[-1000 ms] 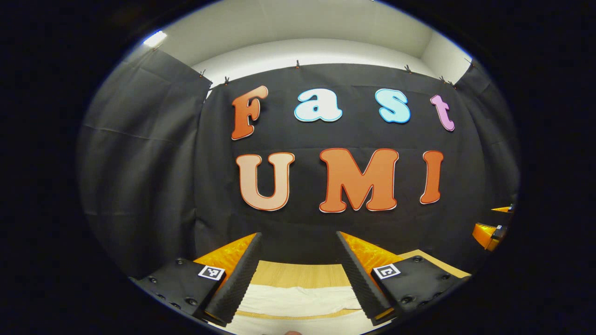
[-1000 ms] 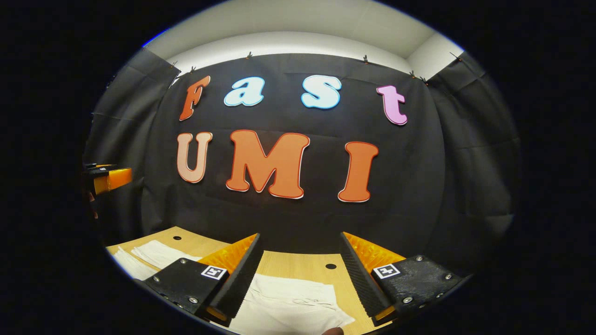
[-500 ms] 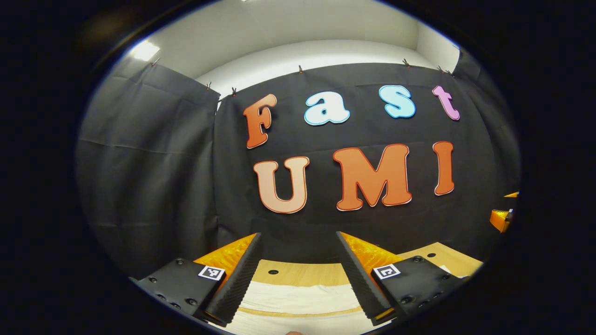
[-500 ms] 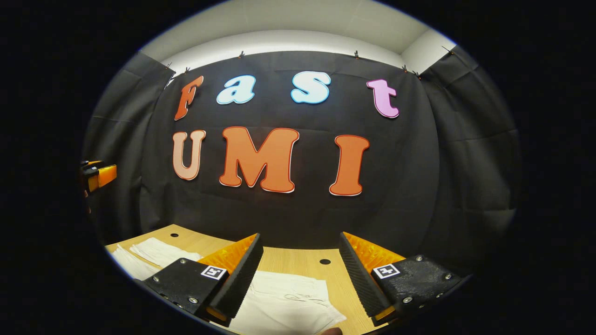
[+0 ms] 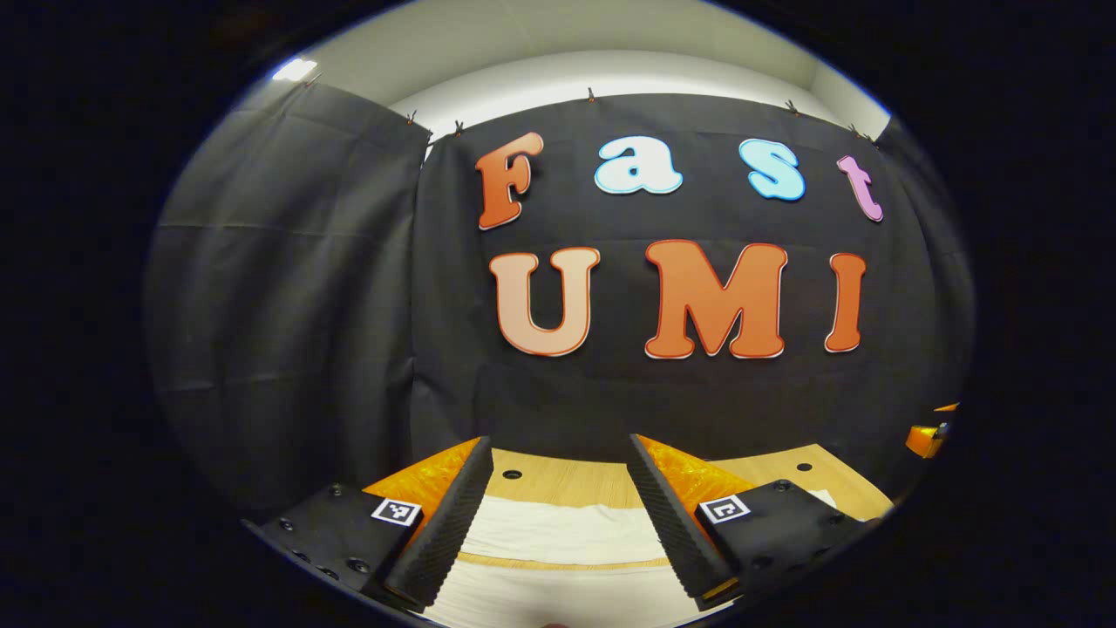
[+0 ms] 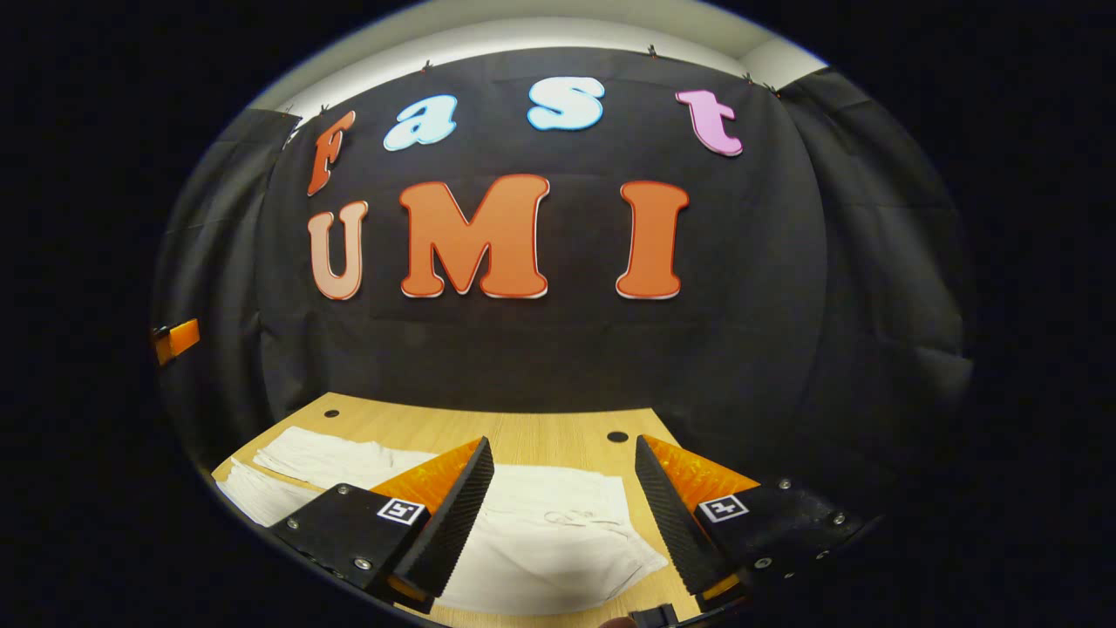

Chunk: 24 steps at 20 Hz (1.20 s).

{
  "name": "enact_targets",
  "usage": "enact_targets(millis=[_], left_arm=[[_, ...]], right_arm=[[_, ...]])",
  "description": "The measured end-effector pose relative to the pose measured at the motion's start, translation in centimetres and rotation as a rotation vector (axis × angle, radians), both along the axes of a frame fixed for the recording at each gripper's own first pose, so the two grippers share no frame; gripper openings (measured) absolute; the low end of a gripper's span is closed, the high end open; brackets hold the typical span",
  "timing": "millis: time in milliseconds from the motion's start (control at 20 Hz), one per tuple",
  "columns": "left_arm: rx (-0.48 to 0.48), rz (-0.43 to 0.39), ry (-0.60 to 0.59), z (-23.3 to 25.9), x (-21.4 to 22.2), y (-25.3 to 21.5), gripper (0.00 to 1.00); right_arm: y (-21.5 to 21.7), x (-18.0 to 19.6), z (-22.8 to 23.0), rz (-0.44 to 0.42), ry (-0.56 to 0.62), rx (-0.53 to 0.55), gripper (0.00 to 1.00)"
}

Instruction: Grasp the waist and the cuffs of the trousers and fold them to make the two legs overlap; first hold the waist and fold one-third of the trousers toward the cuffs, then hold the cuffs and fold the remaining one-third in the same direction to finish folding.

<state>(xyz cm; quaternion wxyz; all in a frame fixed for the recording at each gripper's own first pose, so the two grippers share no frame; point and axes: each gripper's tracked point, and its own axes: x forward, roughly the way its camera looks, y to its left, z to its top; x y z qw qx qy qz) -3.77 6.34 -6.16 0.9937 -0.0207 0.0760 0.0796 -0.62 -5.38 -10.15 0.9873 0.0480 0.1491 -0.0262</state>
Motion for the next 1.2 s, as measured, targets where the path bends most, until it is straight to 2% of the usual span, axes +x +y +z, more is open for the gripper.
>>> enact_targets(millis=[150, 300, 500, 700, 950, 1200], left_arm=[[-0.017, 0.021, 0.088, -3.8, 0.6, 3.3, 1.00], [-0.114, 0.025, 0.254, -8.8, 0.3, 5.7, 0.99], [-0.166, 0.093, 0.419, -15.3, -0.9, 10.4, 0.97], [-0.301, 0.170, 0.587, -21.0, -4.0, 13.7, 0.99], [-0.421, 0.204, 0.782, -27.5, -9.6, 15.7, 0.98], [-0.628, 0.253, 0.852, -31.2, -12.8, 15.5, 0.99]], right_arm=[[-0.3, 0.1, -3.3, -0.029, 0.115, 0.017, 0.97], [-0.7, 0.5, -6.3, -0.089, 0.224, 0.047, 0.96], [-0.3, 0.5, -10.4, -0.120, 0.367, 0.102, 0.97], [0.2, 0.2, -13.5, -0.146, 0.491, 0.165, 0.96], [0.2, -1.0, -16.7, -0.174, 0.582, 0.247, 0.95], [-0.2, -1.4, -18.3, -0.216, 0.634, 0.327, 0.92]])
